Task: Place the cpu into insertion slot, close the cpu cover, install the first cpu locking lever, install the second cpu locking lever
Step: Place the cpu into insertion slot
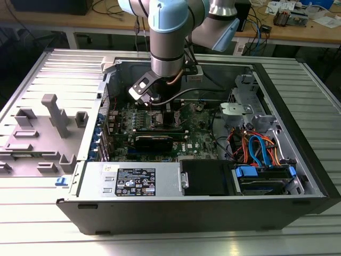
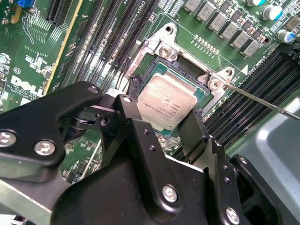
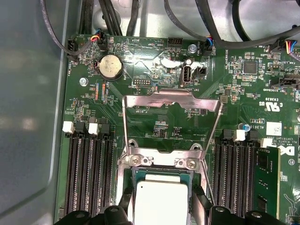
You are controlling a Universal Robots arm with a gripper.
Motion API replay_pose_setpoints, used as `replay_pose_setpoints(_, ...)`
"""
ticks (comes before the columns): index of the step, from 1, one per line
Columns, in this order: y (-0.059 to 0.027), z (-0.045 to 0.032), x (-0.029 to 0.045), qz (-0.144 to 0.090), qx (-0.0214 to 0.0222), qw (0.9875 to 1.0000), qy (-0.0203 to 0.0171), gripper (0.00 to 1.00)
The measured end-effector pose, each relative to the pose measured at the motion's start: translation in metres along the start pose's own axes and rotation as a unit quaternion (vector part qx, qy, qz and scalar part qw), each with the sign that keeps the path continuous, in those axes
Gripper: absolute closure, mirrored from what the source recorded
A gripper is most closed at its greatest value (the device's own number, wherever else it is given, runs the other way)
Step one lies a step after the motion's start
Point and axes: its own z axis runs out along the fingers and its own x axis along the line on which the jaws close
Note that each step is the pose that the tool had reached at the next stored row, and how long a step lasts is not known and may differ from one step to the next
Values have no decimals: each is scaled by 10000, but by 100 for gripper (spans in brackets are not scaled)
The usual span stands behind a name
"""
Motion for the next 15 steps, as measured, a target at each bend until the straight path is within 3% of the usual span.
replay_pose_setpoints(5,0,0,0,0,0,10000,1,40)
replay_pose_setpoints(7,0,0,-1,0,0,10000,1,32)
replay_pose_setpoints(9,0,0,-1,0,0,10000,0,32)
replay_pose_setpoints(15,2,-54,-1,0,2,10000,6,32)
